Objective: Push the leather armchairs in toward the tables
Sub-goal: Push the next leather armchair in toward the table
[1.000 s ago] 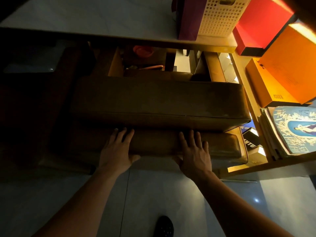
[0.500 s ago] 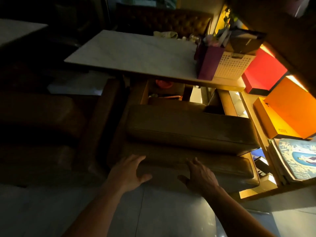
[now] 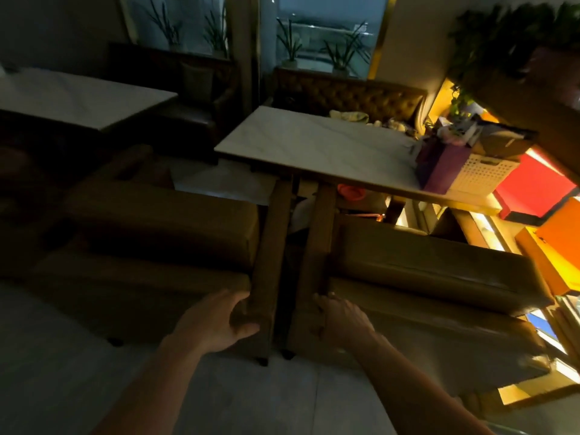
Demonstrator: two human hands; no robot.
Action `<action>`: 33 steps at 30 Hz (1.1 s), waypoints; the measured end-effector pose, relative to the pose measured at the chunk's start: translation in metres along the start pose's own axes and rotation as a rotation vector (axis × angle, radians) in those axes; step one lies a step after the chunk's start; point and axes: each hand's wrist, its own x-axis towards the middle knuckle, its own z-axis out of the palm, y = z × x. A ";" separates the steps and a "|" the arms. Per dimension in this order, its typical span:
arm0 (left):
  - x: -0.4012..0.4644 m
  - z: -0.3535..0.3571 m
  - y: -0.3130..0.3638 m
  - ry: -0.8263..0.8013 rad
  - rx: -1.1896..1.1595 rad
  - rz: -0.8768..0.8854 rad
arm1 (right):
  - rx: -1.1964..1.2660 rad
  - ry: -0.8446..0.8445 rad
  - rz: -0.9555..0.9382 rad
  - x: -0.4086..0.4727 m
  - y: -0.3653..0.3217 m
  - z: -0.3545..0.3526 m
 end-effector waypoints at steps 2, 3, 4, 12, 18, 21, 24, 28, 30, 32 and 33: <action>-0.005 -0.019 -0.026 0.040 0.002 -0.014 | -0.018 0.003 -0.019 0.013 -0.033 0.003; -0.006 -0.027 -0.039 0.076 0.006 -0.021 | -0.027 0.014 -0.026 0.022 -0.049 0.006; -0.007 -0.034 -0.055 0.118 0.010 -0.028 | -0.037 0.026 -0.037 0.032 -0.065 0.009; 0.014 -0.055 -0.207 0.341 0.122 -0.100 | -0.059 0.086 -0.143 0.124 -0.192 0.069; 0.054 -0.079 -0.330 0.245 0.155 -0.137 | -0.086 0.036 -0.085 0.196 -0.257 0.102; 0.079 -0.095 -0.379 0.222 0.158 -0.153 | -0.108 0.004 -0.037 0.226 -0.271 0.109; 0.101 -0.101 -0.417 0.159 0.184 -0.143 | -0.134 -0.002 0.004 0.249 -0.279 0.120; 0.138 -0.106 -0.463 0.133 0.226 -0.081 | -0.126 -0.026 0.039 0.278 -0.295 0.137; 0.156 -0.106 -0.483 0.101 0.249 -0.042 | -0.096 -0.022 0.079 0.285 -0.304 0.148; 0.169 -0.106 -0.502 0.073 0.269 -0.005 | -0.075 0.056 0.130 0.286 -0.313 0.160; 0.173 -0.106 -0.510 0.069 0.277 0.021 | -0.070 0.103 0.155 0.284 -0.317 0.165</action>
